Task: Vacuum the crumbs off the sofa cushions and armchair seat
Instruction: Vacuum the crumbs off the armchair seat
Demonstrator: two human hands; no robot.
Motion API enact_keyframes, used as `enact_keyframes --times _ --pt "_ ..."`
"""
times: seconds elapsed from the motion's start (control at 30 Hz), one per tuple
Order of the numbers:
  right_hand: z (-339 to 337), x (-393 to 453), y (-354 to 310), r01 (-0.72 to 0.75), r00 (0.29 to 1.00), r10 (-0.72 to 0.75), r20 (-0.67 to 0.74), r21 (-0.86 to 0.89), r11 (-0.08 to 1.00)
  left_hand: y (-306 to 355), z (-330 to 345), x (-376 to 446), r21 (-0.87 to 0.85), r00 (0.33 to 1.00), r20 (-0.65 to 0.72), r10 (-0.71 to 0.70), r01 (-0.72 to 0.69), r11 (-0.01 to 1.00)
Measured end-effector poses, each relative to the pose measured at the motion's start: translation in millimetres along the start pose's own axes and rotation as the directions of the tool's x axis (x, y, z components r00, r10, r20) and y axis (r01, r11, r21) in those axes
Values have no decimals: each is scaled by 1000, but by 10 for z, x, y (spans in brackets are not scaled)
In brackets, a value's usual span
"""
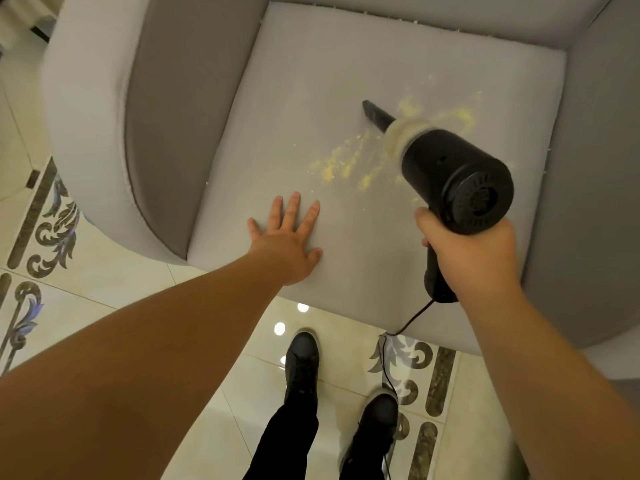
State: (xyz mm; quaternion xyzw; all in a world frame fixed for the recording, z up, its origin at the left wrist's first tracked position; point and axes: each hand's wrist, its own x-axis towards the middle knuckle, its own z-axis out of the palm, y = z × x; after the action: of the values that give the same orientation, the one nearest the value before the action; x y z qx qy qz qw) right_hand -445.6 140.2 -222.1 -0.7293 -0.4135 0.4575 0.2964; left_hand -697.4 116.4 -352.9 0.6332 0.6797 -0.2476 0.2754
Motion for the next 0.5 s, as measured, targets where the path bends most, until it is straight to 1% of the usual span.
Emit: enact_keyframes --times 0.2,0.33,0.5 --pt "-4 -32 78 1 1000 -1 17 -10 1000 10 14 10 -2 1000 -6 -1 1 1000" --pt "50 -57 49 14 998 -13 60 -15 1000 3 38 19 -7 1000 -8 0 0 1000" --pt "252 -130 -39 129 976 -120 180 -42 991 -66 90 -5 -41 994 -99 53 -58 997"
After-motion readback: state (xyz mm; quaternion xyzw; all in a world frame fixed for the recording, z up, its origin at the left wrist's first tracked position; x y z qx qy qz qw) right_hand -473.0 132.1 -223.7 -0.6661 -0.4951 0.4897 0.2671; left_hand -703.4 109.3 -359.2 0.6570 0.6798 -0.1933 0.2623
